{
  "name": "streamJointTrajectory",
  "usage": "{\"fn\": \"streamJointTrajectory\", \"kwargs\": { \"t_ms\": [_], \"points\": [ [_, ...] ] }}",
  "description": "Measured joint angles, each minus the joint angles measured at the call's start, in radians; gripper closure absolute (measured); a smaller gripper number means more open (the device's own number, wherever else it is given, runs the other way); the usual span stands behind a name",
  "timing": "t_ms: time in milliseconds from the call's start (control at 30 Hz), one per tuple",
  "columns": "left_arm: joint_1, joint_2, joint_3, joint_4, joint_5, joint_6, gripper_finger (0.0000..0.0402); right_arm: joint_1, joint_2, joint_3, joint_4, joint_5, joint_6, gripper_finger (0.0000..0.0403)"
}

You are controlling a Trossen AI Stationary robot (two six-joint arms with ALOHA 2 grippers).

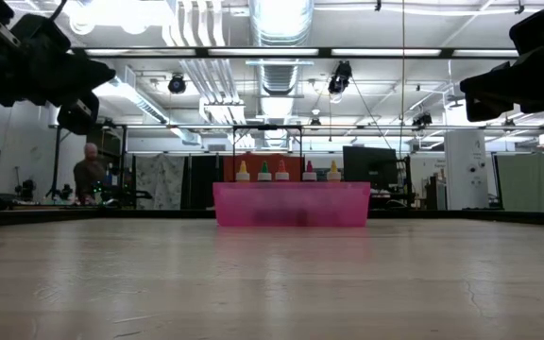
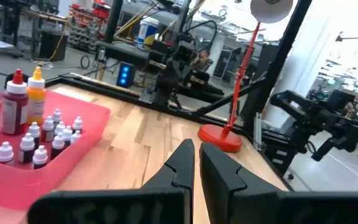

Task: Pick & Place food coloring
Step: Return to Home Position

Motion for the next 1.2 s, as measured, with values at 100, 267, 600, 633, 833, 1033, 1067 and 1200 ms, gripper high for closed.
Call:
{"fn": "streamJointTrajectory", "kwargs": {
  "t_ms": [100,267,600,633,833,1033,1067,1200],
  "points": [
    [0.0,0.0,0.0,-0.011,-0.014,0.012,0.0401,0.0,0.0,0.0,0.0,0.0,0.0,0.0394],
    [0.0,0.0,-0.001,-0.011,-0.021,0.079,0.0401,0.0,0.0,0.0,0.0,0.0,0.0,0.0394],
    [0.0,0.0,-0.001,-0.023,-0.021,0.108,0.0401,0.001,0.0,0.0,0.0,0.0,0.001,0.0394],
    [0.0,0.0,-0.001,-0.024,-0.021,0.108,0.0401,0.001,0.0,0.0,0.0,0.0,0.002,0.0394],
    [0.0,0.0,-0.002,-0.033,-0.018,0.115,0.0401,0.001,0.0,0.0,0.0,0.0,0.001,0.0394],
    [0.0,0.0,-0.002,-0.039,-0.018,0.136,0.0401,0.0,0.0,0.0,0.0,0.0,0.0,0.0394],
    [0.0,0.0,-0.002,-0.039,-0.018,0.136,0.0401,0.0,0.0,0.0,0.0,0.0,0.002,0.0394],
    [0.0,0.0,-0.003,-0.04,-0.018,0.129,0.0401,0.0,0.0,0.0,0.0,0.0,0.0,0.0394]
  ]
}}
